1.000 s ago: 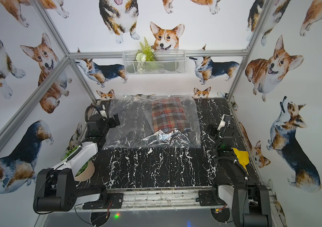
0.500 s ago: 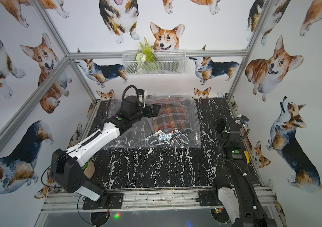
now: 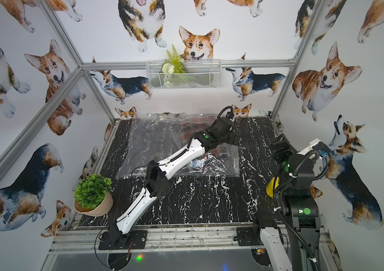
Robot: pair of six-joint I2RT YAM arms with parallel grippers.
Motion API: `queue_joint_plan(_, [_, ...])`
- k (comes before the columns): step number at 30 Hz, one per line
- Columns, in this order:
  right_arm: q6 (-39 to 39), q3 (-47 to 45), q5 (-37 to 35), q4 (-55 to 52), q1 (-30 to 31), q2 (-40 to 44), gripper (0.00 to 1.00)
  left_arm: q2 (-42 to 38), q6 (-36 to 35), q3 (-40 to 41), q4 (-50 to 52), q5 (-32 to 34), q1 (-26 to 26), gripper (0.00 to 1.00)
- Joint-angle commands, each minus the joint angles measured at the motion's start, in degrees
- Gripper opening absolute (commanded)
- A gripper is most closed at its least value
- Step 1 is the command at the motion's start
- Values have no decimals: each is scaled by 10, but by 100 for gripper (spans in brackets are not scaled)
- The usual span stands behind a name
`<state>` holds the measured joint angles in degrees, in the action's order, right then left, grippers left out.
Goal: Take the shirt out of the vacuum bag
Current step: Open the vacuum bag at the center of the board.
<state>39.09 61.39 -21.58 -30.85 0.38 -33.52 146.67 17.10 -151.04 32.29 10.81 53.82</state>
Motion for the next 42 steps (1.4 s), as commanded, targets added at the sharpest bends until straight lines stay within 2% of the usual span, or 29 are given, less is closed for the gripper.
queue_joint_plan(1, [-8, 11, -14, -38, 5, 14, 100, 19, 13, 10, 22, 29, -1, 100])
queue_joint_plan(9, [-4, 5, 8, -34, 7, 28, 100, 73, 12, -13, 35, 66, 9, 100])
queue_joint_plan(15, [-1, -4, 26, -29, 7, 38, 100, 79, 16, -13, -6, 69, 23, 100])
queue_joint_plan(24, [-13, -6, 35, -21, 7, 40, 100, 91, 105, -10, -88, 21, 30, 100])
queue_joint_plan(42, [-21, 8, 53, -16, 15, 40, 100, 128, 97, -22, 8, 66, 23, 100])
